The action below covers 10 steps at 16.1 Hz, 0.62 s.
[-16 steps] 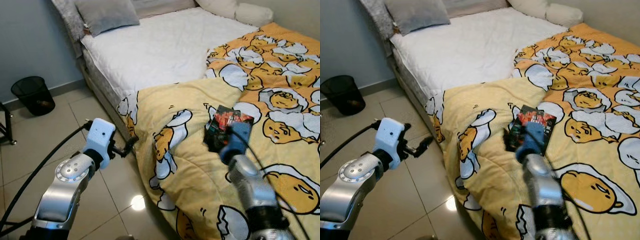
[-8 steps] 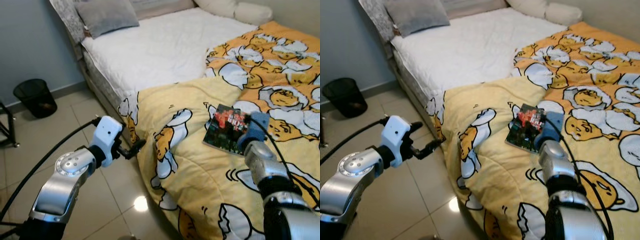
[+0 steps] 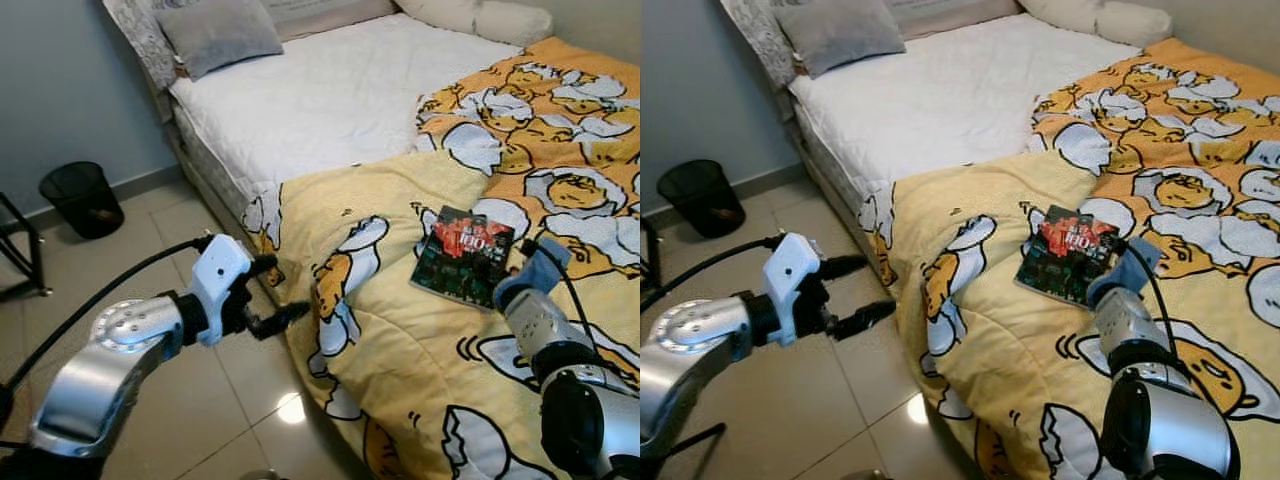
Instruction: Clean up the room
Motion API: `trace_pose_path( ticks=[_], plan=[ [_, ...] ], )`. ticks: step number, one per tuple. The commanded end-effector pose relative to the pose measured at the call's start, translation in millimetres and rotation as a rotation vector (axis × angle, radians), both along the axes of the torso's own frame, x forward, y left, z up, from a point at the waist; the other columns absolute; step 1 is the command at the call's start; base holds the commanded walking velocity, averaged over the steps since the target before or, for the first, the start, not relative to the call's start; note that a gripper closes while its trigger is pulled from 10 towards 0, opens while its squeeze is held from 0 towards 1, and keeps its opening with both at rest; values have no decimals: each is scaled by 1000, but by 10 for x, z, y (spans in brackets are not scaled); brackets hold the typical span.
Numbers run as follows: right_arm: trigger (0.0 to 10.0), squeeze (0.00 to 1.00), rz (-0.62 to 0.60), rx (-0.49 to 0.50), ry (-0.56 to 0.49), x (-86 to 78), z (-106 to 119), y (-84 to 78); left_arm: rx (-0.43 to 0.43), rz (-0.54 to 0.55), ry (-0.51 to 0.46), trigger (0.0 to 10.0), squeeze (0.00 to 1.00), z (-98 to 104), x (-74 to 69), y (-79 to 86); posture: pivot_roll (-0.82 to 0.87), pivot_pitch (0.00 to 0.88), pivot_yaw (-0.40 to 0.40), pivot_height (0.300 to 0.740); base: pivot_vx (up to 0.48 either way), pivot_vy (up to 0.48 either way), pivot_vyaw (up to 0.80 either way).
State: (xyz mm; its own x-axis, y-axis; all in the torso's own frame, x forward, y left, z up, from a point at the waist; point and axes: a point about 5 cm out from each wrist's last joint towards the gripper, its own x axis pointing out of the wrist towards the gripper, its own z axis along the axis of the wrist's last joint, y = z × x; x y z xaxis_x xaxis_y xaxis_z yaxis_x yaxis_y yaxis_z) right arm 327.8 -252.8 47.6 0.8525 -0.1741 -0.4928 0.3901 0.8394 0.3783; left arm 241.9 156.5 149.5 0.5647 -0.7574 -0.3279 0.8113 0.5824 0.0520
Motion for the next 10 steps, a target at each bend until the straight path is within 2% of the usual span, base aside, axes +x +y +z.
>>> trace_pose_path(
  ticks=[1, 7, 10],
  plan=[
    [10000, 0, 5, 43, -10, 27, 20, 27, -3, -45, 19, 10000, 0, 26, -53, -26, 37, 0, 92, 740, 0, 0, 0],
    [10000, 0, -47, 26, 36, -92, -115, -25, 10, -88, 66, 10000, 0, 64, -180, -52, 59, 47, 90, 740, 0, 0, 0],
    [10000, 0, -105, 18, 22, -93, -78, -109, 21, -74, 80, 10000, 0, 50, -225, -16, 59, 53, 80, 740, 0, 0, 0]
  ],
)
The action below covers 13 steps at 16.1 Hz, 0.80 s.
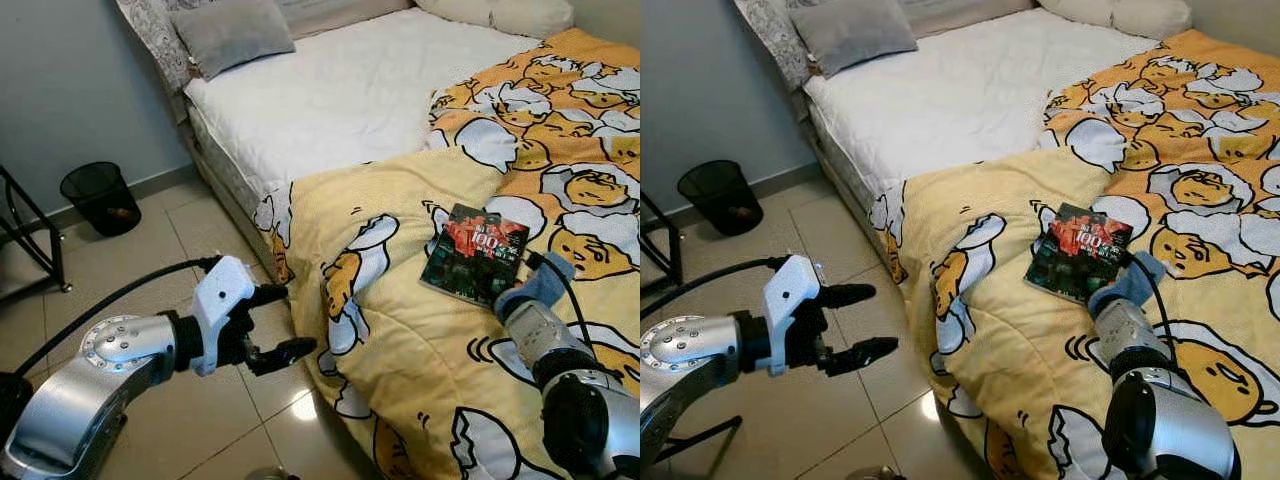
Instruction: Clean up the room
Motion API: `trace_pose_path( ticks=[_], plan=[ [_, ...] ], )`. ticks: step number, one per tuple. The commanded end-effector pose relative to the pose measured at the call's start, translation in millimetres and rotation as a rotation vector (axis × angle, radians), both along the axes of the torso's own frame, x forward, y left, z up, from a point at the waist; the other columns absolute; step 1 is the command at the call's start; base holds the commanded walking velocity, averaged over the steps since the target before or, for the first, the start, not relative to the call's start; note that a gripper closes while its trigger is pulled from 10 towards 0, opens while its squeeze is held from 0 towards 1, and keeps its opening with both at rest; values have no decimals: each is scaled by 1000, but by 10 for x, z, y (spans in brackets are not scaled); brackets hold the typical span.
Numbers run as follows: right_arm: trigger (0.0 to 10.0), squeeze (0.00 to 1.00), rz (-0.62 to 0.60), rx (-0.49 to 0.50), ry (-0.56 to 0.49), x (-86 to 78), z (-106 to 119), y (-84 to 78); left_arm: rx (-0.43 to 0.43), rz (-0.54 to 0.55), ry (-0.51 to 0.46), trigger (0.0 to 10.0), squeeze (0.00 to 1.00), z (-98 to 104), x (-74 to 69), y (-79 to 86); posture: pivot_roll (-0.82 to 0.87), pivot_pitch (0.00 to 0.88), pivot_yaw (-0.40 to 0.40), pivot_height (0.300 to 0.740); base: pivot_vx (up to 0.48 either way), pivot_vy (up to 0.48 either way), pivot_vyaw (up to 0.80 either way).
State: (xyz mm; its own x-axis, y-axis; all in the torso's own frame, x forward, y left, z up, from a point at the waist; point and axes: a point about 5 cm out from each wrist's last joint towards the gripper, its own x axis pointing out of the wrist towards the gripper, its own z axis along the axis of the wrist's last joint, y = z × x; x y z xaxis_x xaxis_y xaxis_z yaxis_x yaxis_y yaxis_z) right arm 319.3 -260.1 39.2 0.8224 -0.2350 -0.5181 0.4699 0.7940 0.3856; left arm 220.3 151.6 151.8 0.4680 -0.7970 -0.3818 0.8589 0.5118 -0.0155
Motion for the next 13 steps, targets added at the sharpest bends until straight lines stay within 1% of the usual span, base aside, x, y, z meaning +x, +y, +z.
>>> trace_pose_path(
  ticks=[1, 4, 6, 7, 8, 10, 13],
  plan=[
    [10000, 0, -40, 0, -23, 5, 42, -71, 11, 14, -7, 10000, 0, 25, -12, 35, 55, 52, 77, 740, 0, 0, 0],
    [10000, 0, -34, 37, -18, 4, 43, -80, -11, -1, 29, 10000, 0, 16, -40, 16, 45, 45, 70, 740, 0, 0, 0],
    [10000, 0, -39, 103, -17, -8, 10, -45, -3, -53, 65, 10000, 0, -4, -88, 4, 43, 46, 68, 740, 0, 0, 0],
    [10000, 0, -43, 118, -18, -11, 3, -38, -1, -61, 72, 10000, 0, -6, -99, 8, 42, 47, 68, 740, 0, 0, 0],
    [10000, 0, -40, 184, -32, -17, -23, 6, 1, -66, 82, 10000, 0, -9, -120, 31, 42, 53, 68, 740, 0, 0, 0],
    [10000, 0, -4, 287, -66, -10, -50, 114, 4, -61, 87, 10000, 0, -9, -125, 46, 43, 58, 69, 740, 0, 0, 0],
    [10000, 0, 33, 330, -81, 2, -63, 205, 2, -57, 87, 10000, 0, -8, -123, 42, 46, 55, 66, 740, 0, 0, 0]
  ],
)
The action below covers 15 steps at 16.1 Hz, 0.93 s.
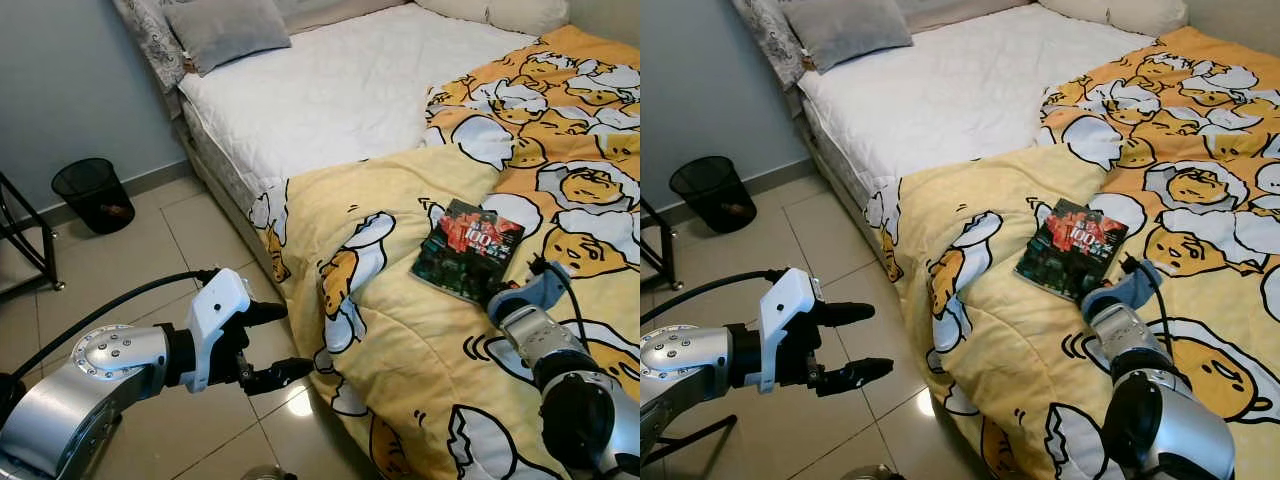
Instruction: Clean up the room
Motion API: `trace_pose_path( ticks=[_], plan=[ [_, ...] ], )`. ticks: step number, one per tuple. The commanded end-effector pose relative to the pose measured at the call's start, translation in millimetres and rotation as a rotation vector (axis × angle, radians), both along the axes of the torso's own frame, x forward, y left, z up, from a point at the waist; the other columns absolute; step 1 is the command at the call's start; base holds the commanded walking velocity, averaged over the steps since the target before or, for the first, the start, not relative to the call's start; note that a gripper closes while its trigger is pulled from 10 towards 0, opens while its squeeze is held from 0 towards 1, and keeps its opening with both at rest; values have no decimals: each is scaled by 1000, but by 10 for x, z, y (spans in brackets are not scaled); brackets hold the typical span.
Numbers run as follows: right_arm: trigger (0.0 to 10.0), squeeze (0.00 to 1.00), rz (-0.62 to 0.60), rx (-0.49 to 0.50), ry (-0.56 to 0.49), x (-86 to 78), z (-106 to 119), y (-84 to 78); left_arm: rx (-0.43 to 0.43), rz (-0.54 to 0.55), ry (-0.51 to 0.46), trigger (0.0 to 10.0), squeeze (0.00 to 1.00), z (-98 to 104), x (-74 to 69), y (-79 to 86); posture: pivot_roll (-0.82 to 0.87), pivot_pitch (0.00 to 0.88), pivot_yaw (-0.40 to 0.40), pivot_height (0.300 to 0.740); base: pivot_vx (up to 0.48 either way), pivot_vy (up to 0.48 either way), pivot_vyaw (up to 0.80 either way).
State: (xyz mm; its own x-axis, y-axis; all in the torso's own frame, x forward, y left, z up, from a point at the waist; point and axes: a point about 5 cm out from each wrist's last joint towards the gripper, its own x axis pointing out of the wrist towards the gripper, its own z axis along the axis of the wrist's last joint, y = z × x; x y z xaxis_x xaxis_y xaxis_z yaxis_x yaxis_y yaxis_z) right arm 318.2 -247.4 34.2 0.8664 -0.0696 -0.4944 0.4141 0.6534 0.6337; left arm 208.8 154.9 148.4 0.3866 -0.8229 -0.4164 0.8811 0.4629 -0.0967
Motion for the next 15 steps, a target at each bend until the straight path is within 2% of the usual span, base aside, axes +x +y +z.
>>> trace_pose_path(
  ticks=[1, 4, 7, 9, 14, 15],
  plan=[
    [10000, 0, 14, 40, 3, 9, -21, 85, 7, -1, -4, 10000, 0, 27, -8, 12, 46, 54, 65, 740, 0, 0, 0],
    [10000, 0, -49, 173, 46, -62, -140, 181, 12, 9, -6, 10000, 0, 33, -25, 38, 59, 49, 57, 740, 0, 0, 0],
    [10000, 0, -1, 157, 127, -157, -286, 326, 23, 18, -9, 10000, 0, 23, -38, 53, 67, 49, 59, 740, 0, 0, 0],
    [10000, 0, -79, 142, 163, -217, -355, 309, 29, 41, -28, 10000, 0, 32, -10, 64, 71, 49, 63, 740, 0, 0, 0],
    [10000, 0, -25, 149, 154, -190, -351, 416, 38, 57, -45, 10000, 0, 19, 14, 53, 68, 41, 57, 740, 0, 0, 0],
    [10000, 0, -56, 212, 100, -129, -289, 432, 35, 59, -48, 10000, 0, 21, 18, 46, 70, 40, 53, 740, 0, 0, 0]
  ],
)
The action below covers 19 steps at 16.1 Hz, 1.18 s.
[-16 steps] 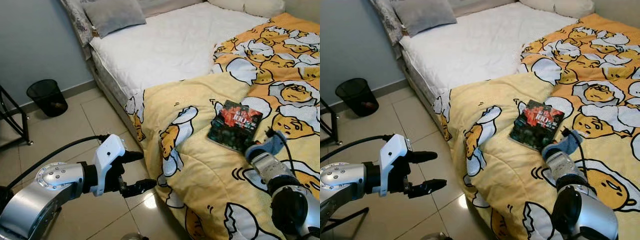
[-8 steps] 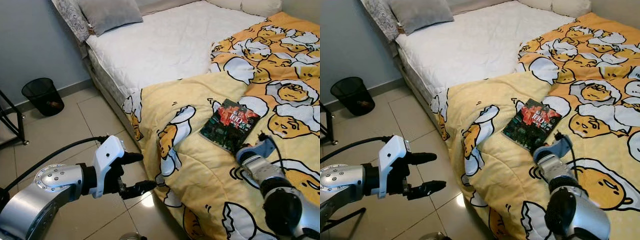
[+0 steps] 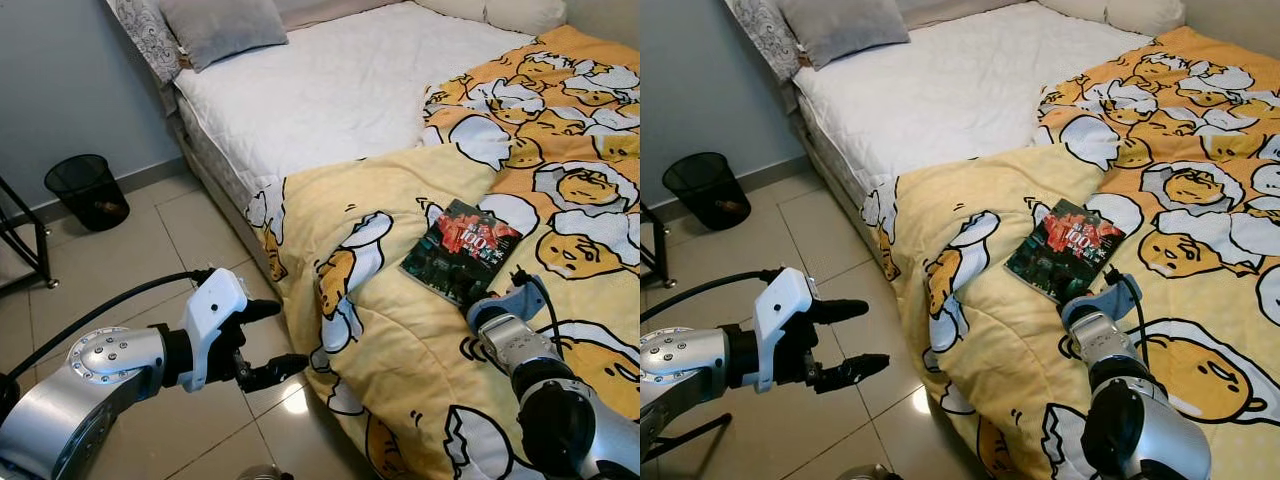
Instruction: Clean up the room
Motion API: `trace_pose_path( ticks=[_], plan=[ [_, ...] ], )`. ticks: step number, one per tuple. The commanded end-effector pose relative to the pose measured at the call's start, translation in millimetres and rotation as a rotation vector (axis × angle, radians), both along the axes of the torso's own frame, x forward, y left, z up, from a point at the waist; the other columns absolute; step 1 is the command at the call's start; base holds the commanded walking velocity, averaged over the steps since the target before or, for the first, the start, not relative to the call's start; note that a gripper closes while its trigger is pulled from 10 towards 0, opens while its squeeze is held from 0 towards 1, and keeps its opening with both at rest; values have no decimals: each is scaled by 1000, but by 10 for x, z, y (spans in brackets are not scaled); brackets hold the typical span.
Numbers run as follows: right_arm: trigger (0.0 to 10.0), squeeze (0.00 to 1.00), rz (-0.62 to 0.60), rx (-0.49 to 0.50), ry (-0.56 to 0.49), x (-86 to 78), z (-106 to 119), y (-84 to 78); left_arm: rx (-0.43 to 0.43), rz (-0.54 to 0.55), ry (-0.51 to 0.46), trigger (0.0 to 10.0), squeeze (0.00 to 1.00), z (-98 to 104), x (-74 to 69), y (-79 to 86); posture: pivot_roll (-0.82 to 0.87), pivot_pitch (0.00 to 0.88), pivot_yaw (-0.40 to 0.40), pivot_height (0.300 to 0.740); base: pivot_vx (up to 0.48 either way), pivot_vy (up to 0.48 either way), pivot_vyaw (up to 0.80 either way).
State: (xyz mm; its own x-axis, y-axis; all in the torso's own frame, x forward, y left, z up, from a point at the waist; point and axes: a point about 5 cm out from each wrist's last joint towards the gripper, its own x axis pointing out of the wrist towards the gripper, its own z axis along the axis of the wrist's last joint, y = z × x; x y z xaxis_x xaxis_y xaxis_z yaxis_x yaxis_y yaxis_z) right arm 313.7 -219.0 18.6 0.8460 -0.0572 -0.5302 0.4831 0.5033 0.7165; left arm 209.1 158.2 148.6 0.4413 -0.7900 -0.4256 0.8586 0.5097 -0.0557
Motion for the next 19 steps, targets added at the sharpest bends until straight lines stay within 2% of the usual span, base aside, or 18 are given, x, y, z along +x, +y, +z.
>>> trace_pose_path(
  ticks=[1, 2, 3, 5, 6, 10, 14, 19],
  plan=[
    [10000, 0, 5, 98, 18, -34, -77, 151, 8, 10, -17, 10000, 0, 18, 15, 12, 70, 40, 53, 740, 0, 0, 0],
    [6902, 0, -39, 149, -33, 25, -4, 127, 2, 10, -16, 10000, 0, 18, 8, 9, 68, 37, 53, 740, 0, 0, 0],
    [4510, 0, -75, 197, -93, 93, 89, 93, 0, 9, -16, 10000, 0, 16, 9, 6, 64, 36, 56, 740, 0, 0, 0],
    [863, 0, -100, 235, -158, 163, 190, 60, -1, 8, -19, 10000, 0, 18, 24, 2, 64, 36, 58, 740, 0, 0, 0],
    [0, 0, -106, 244, -176, 180, 216, 53, -2, 9, -21, 10000, 0, 22, 34, 1, 64, 37, 59, 740, 0, 0, 0],
    [0, 0, -92, 264, -199, 217, 250, 114, -1, 11, -22, 10000, 0, 22, 42, 14, 64, 41, 61, 740, 0, 0, 0],
    [0, 0, -69, 223, -155, 195, 192, 190, 0, 17, -23, 10000, 0, 20, 39, 22, 70, 45, 55, 740, 0, 0, 0],
    [0, 0, -94, 192, -122, 207, 192, 198, -1, 18, -23, 10000, 0, 17, 38, 16, 72, 48, 52, 740, 0, 0, 0]
  ],
)
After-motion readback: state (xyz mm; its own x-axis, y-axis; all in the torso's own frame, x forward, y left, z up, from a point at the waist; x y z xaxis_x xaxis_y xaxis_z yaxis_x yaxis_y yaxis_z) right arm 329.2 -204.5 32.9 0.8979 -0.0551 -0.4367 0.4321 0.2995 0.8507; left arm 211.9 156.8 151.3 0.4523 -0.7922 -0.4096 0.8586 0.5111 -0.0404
